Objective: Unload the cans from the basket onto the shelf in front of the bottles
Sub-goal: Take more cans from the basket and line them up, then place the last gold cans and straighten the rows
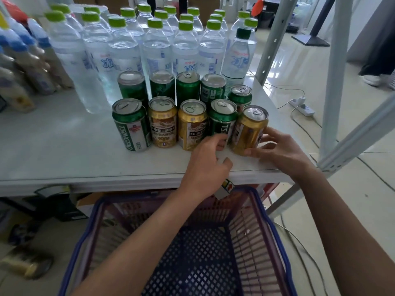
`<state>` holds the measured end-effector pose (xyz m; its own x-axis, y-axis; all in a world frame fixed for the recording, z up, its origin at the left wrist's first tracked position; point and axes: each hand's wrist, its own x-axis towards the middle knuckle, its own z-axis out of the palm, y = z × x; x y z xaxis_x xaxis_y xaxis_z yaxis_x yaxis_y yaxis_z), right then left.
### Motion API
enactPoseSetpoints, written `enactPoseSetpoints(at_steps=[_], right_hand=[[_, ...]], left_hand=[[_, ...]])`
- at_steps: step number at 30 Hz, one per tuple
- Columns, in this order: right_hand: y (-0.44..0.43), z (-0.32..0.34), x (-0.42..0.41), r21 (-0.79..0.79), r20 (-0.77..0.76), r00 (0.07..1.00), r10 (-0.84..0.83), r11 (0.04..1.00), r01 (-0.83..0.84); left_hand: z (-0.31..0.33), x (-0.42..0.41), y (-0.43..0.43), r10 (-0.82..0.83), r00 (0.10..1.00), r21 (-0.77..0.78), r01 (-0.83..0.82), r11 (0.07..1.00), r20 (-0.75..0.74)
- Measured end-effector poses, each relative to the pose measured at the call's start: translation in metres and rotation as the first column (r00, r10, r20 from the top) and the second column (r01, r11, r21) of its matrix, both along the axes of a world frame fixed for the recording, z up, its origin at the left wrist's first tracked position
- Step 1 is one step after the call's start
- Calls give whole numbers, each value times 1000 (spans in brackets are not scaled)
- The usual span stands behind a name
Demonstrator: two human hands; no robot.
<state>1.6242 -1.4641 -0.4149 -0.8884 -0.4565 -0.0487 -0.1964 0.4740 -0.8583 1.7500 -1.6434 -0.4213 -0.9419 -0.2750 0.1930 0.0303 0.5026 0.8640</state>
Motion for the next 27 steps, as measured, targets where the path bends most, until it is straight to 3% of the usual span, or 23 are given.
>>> enactPoseSetpoints(at_steps=[4,12,17,19,21,24,27], right_hand=[[-14,-10,0,83,-174,979,-104,989,120],[-28,-14,13,137,-292,948,-127,975,173],[-16,-3,32,221,-327,915,-235,923,316],[-39,0,52,272,-302,943,-139,935,225],[-35,9,71,296,-278,957,-77,942,161],[-56,7,111,268,-210,967,143,960,-83],[-90,-6,146,351,-109,908,404,870,-345]], left_hand=[[-2,8,-14,-1,1000,-32,1,999,5],[-2,29,-49,-13,999,-75,16,997,42],[17,54,-74,-88,992,-31,91,995,92],[21,82,-107,-85,986,22,83,996,140],[25,91,-121,-211,946,74,199,977,247],[29,120,-157,-312,813,91,308,947,492],[25,157,-201,-268,655,118,264,957,706]])
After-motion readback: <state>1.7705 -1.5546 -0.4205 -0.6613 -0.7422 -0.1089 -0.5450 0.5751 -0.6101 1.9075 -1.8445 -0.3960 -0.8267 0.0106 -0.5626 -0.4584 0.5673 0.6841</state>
